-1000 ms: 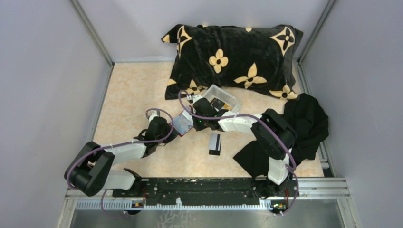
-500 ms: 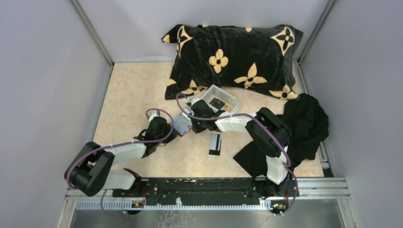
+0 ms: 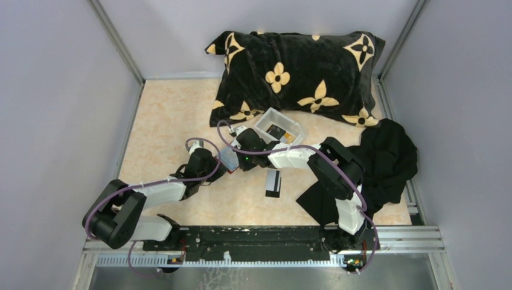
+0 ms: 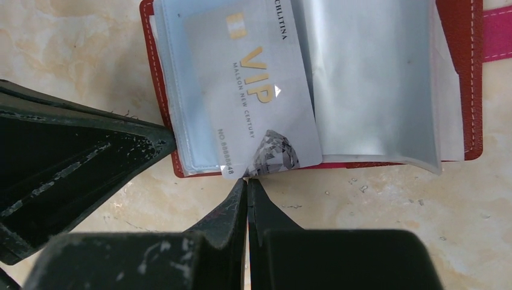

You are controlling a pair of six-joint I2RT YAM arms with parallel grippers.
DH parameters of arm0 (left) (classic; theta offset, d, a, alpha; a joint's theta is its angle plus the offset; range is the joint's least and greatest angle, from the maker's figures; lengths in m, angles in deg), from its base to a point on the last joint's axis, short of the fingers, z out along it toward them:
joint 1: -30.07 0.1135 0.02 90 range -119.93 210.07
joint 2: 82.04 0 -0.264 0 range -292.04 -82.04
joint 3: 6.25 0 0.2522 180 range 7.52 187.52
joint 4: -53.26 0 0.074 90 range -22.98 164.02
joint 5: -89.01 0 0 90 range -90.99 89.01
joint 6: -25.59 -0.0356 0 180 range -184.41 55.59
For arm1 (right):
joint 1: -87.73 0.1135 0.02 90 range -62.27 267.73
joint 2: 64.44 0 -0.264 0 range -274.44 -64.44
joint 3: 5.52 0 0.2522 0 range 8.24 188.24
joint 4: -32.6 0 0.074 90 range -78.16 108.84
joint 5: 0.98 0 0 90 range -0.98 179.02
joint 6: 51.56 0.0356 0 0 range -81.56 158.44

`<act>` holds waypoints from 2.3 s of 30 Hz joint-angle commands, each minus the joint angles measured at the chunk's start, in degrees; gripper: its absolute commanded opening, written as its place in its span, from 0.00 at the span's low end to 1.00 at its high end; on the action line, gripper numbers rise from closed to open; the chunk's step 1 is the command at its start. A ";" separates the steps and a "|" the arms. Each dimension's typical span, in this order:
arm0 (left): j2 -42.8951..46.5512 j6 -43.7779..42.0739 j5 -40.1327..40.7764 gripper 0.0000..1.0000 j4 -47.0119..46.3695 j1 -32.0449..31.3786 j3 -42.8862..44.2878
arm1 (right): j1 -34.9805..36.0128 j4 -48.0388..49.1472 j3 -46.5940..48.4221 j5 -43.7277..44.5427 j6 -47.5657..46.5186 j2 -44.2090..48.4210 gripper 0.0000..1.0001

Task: Put the credit cards into the card holder
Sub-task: Insert the credit card into the card holder.

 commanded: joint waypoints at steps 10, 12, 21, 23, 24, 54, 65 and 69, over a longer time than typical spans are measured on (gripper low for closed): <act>-1.74 -1.39 -0.25 0.06 1.60 -0.17 -0.88 | 0.95 -0.10 2.68 -0.03 -1.00 0.35 0.00; -1.40 -1.61 -0.09 0.06 1.80 -0.15 -0.79 | 1.09 -0.63 1.54 0.20 -1.17 1.50 0.00; -1.30 -1.48 -0.14 0.06 1.51 -0.17 -1.45 | 1.30 -2.65 0.88 2.52 -1.42 5.13 0.00; -1.02 -1.44 -0.15 0.06 1.59 -0.16 -1.56 | 1.30 -2.76 1.60 2.74 -1.52 4.05 0.00; -0.78 -1.47 -0.09 0.06 1.66 -0.15 -1.65 | 1.28 -2.84 1.97 2.74 -1.60 3.51 0.00; -0.59 -1.51 -0.23 0.06 1.86 -0.15 -1.50 | 1.21 -2.78 2.41 3.08 -3.21 4.86 0.00; -0.51 -1.35 -0.18 0.06 1.61 -0.15 -2.18 | 0.61 -1.68 1.40 2.89 -2.59 3.39 0.00; -0.90 -1.29 -0.32 0.06 1.43 -0.16 -2.19 | 0.52 -1.76 3.17 2.31 -2.74 1.88 0.00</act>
